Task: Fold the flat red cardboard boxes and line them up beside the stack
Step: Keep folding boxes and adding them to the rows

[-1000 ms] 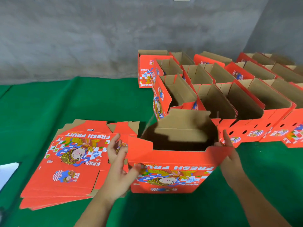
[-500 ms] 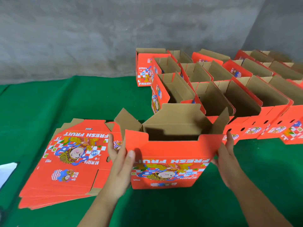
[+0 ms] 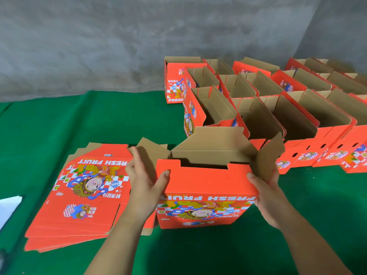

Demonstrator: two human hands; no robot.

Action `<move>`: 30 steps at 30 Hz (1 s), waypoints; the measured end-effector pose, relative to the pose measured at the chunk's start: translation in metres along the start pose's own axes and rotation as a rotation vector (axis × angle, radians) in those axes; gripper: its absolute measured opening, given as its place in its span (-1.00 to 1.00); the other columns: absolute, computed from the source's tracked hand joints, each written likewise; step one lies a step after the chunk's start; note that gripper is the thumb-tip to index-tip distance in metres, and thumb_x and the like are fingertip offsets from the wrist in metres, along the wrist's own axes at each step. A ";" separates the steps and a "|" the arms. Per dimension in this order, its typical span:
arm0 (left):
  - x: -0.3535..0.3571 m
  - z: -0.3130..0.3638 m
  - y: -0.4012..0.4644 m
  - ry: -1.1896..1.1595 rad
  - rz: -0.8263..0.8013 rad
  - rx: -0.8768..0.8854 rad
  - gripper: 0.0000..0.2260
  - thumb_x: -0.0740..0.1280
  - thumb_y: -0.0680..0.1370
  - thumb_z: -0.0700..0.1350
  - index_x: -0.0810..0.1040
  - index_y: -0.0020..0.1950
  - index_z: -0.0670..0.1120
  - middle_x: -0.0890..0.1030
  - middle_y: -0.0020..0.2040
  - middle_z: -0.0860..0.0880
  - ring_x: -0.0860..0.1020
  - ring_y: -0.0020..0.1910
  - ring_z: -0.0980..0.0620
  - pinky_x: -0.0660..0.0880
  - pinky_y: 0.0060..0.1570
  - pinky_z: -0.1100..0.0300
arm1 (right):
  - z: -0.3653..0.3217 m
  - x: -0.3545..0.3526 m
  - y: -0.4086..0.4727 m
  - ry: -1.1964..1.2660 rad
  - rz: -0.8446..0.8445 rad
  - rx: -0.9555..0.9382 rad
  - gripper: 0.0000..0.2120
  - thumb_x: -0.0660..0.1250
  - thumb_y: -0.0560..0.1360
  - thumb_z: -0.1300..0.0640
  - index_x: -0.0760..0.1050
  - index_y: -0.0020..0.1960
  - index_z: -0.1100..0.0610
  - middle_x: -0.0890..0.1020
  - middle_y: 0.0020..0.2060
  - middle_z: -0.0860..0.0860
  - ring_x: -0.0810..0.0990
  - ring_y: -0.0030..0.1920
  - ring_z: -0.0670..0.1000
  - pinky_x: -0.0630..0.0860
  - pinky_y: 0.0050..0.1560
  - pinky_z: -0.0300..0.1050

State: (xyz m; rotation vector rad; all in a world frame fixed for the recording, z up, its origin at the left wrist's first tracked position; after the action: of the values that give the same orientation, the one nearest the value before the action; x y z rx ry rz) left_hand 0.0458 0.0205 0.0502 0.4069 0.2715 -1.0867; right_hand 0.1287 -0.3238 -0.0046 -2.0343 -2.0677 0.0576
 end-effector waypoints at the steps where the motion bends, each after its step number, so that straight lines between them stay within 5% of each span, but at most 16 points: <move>1: -0.003 0.001 0.001 -0.090 -0.002 -0.019 0.11 0.54 0.55 -0.12 -0.34 0.65 0.23 0.17 0.62 -0.02 0.13 0.56 0.24 0.10 0.58 0.08 | 0.000 -0.001 0.000 -0.008 -0.048 0.011 -0.31 0.30 0.66 0.16 0.05 0.54 -0.40 0.62 0.30 -0.22 0.67 0.22 -0.05 0.59 0.16 0.09; 4: -0.002 -0.008 0.003 -0.381 0.024 -0.125 0.18 0.48 0.57 -0.31 -0.48 0.59 0.27 0.57 0.43 0.15 0.55 0.38 0.16 0.40 0.48 -0.04 | -0.002 -0.007 -0.002 -0.073 -0.122 0.024 -0.29 0.23 0.68 0.29 0.13 0.49 -0.45 0.63 0.29 -0.20 0.67 0.22 -0.01 0.63 0.10 0.05; 7: 0.001 -0.012 0.007 -0.335 0.016 -0.159 0.04 0.38 0.60 -0.40 -0.38 0.67 0.06 0.56 0.45 -0.11 0.53 0.42 -0.20 0.36 0.48 -0.31 | -0.007 -0.005 -0.005 -0.143 -0.113 -0.014 -0.25 0.20 0.68 0.32 0.11 0.48 -0.50 0.60 0.32 -0.19 0.64 0.28 0.04 0.57 0.21 0.13; 9: -0.002 0.000 0.007 -0.140 -0.004 0.027 -0.15 0.31 0.60 -0.42 -0.11 0.72 -0.02 0.48 0.50 -0.13 0.48 0.45 -0.20 0.36 0.47 -0.28 | -0.014 0.000 -0.008 -0.225 -0.106 -0.084 -0.20 0.20 0.69 0.27 0.01 0.47 -0.59 0.54 0.38 -0.22 0.59 0.33 0.05 0.50 0.34 0.18; 11: 0.000 0.018 0.000 0.057 -0.049 0.291 -0.28 0.24 0.61 -0.39 0.15 0.71 0.04 0.43 0.55 0.08 0.40 0.51 -0.01 0.32 0.49 -0.13 | -0.026 0.007 -0.012 -0.356 -0.108 -0.194 -0.16 0.22 0.69 0.24 -0.11 0.46 -0.62 0.45 0.44 -0.26 0.57 0.31 -0.06 0.49 0.33 0.04; 14: 0.010 0.026 -0.006 0.155 -0.216 0.429 -0.38 0.24 0.57 -0.28 0.31 0.63 0.05 0.34 0.60 0.17 0.29 0.54 0.07 0.19 0.56 0.03 | -0.043 0.017 -0.020 -0.583 -0.118 -0.373 -0.22 0.20 0.69 0.24 -0.11 0.58 -0.44 0.26 0.52 -0.28 0.35 0.45 -0.27 0.33 0.35 -0.34; 16: 0.015 0.023 -0.008 0.193 -0.328 0.427 -0.49 0.30 0.61 -0.13 0.40 0.59 0.04 0.35 0.59 0.11 0.23 0.60 0.04 0.15 0.59 0.08 | -0.047 0.020 -0.023 -0.712 -0.133 -0.451 -0.31 0.19 0.69 0.21 0.01 0.61 -0.33 0.22 0.53 -0.20 0.20 0.51 -0.28 0.17 0.40 -0.43; 19: 0.021 0.022 -0.008 0.297 -0.453 0.369 -0.61 0.20 0.62 0.28 0.52 0.41 0.23 0.34 0.53 0.27 0.09 0.61 0.11 0.04 0.53 0.26 | -0.047 0.019 -0.024 -0.747 -0.158 -0.450 -0.30 0.28 0.67 0.21 0.09 0.57 -0.38 0.21 0.50 -0.23 0.19 0.48 -0.34 0.20 0.35 -0.48; 22: 0.023 0.030 0.004 0.466 -0.363 0.394 -0.61 0.13 0.65 0.32 0.53 0.38 0.23 0.44 0.36 0.25 0.30 0.41 0.00 0.18 0.45 0.17 | -0.046 0.023 -0.027 -0.748 -0.188 -0.431 -0.29 0.38 0.60 -0.03 0.07 0.53 -0.49 0.13 0.51 -0.34 0.14 0.47 -0.43 0.20 0.28 -0.56; 25: 0.036 0.035 0.023 0.721 -0.337 0.340 -0.49 0.22 0.64 0.29 0.32 0.58 0.24 0.38 0.30 0.09 0.29 0.19 -0.07 0.26 0.39 0.01 | -0.045 0.023 -0.025 -0.796 -0.182 -0.423 -0.32 0.34 0.61 -0.10 0.05 0.56 -0.47 0.07 0.53 -0.38 0.11 0.46 -0.48 0.18 0.28 -0.45; 28: 0.049 0.034 0.028 0.778 -0.336 0.298 -0.40 0.21 0.63 0.31 0.14 0.66 0.29 0.20 0.49 -0.03 0.21 0.31 -0.10 0.22 0.47 -0.02 | -0.040 0.018 -0.020 -0.812 -0.206 -0.408 -0.39 0.30 0.63 -0.11 0.10 0.56 -0.44 0.04 0.55 -0.38 0.07 0.49 -0.45 0.16 0.34 -0.40; 30: 0.050 0.030 0.031 0.773 -0.334 0.282 -0.36 0.19 0.63 0.33 0.06 0.68 0.30 -0.12 0.68 -0.06 0.06 0.48 -0.06 0.10 0.57 -0.07 | -0.034 0.017 -0.017 -0.846 -0.254 -0.386 -0.51 0.26 0.65 -0.11 0.23 0.51 -0.43 -0.03 0.56 -0.38 0.07 0.49 -0.45 0.18 0.40 -0.28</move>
State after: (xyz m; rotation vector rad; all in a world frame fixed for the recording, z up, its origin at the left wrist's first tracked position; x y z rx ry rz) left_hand 0.0959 -0.0210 0.0624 1.0622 0.8984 -1.2606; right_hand 0.1186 -0.3117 0.0337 -2.1582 -3.0279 0.6135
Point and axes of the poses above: each hand's wrist, its own y-axis towards the middle knuckle, its own x-axis out of the palm, z = x × y, the point moved 8 cm from there along y, towards the middle knuckle
